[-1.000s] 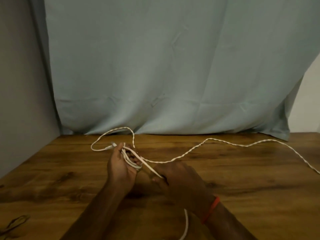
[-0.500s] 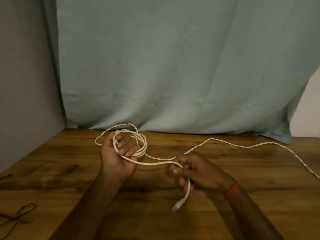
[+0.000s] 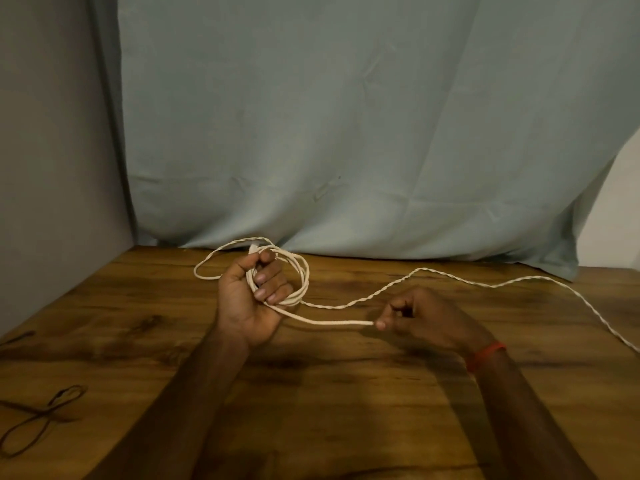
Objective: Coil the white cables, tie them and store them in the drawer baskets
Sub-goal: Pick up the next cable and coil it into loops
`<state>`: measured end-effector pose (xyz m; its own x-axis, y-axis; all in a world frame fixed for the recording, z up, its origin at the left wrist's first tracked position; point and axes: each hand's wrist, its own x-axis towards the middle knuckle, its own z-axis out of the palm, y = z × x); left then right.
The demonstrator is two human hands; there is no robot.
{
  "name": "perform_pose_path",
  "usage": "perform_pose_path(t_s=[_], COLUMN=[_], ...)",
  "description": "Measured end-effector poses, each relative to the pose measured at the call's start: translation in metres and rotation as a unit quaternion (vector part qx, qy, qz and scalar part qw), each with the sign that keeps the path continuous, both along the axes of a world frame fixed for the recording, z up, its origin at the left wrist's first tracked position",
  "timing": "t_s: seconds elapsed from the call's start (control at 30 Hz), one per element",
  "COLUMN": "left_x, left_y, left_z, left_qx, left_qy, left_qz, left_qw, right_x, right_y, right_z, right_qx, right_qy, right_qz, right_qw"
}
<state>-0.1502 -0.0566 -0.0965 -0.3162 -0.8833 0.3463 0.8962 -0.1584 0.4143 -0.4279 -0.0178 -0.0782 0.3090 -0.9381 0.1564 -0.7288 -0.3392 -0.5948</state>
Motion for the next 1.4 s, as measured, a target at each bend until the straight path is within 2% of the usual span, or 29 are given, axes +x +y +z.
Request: perform_pose_path(t_s=[0.1,0.2,0.3,0.37,0.5,0.6,0.73,0.9,1.1,1.17,1.23,1.33,1.4], left_x=[-0.002,-0.004,-0.006,-0.007,-0.006,-0.006,-0.008,-0.012,-0.019,-0.02,-0.021,-0.022,-0.023], left_y=[0.004,0.007,0.01,0.01,0.009,0.01,0.011,0.01,0.011,0.01,0.01,0.011,0.012], left_z=[0.002,0.004,0.005,0.006,0.004,0.005,0.004,0.002,-0.004,-0.006,-0.007,-0.008,-0.007], left_qx=[-0.015,-0.019,-0.03,-0.036,-0.057,-0.076,-0.071,-0.063,-0.08,-0.079,-0.075,-0.071,-0.069], left_qy=[-0.012,-0.053,-0.083,-0.099,-0.131,-0.161,-0.176,-0.186,-0.22,-0.223,-0.222,-0.222,-0.22], left_qz=[-0.017,-0.002,-0.003,-0.005,-0.013,-0.043,-0.071,-0.098,-0.146,-0.155,-0.161,-0.159,-0.152], left_qw=[1.0,0.998,0.996,0.994,0.99,0.983,0.979,0.976,0.961,0.959,0.959,0.959,0.961], right_x=[0.004,0.006,0.011,0.012,0.009,0.008,0.013,0.024,0.051,0.054,0.056,0.06,0.06], right_y=[-0.002,-0.002,0.0,0.0,-0.002,0.0,0.007,0.004,0.0,-0.001,-0.002,-0.004,-0.003], right_z=[-0.003,-0.004,-0.004,-0.004,0.001,0.008,0.01,0.006,-0.005,-0.008,-0.01,-0.013,-0.013], right_qx=[-0.017,-0.093,-0.213,-0.272,-0.329,-0.372,-0.431,-0.296,-0.194,-0.146,-0.126,-0.154,-0.19], right_qy=[0.105,0.228,0.359,0.387,0.316,0.202,0.038,-0.155,-0.339,-0.372,-0.366,-0.324,-0.318], right_qz=[-0.027,-0.084,-0.153,-0.2,-0.256,-0.22,-0.158,-0.069,-0.072,-0.062,-0.052,-0.066,-0.091], right_qw=[0.994,0.966,0.896,0.858,0.853,0.879,0.888,0.94,0.918,0.914,0.921,0.931,0.925])
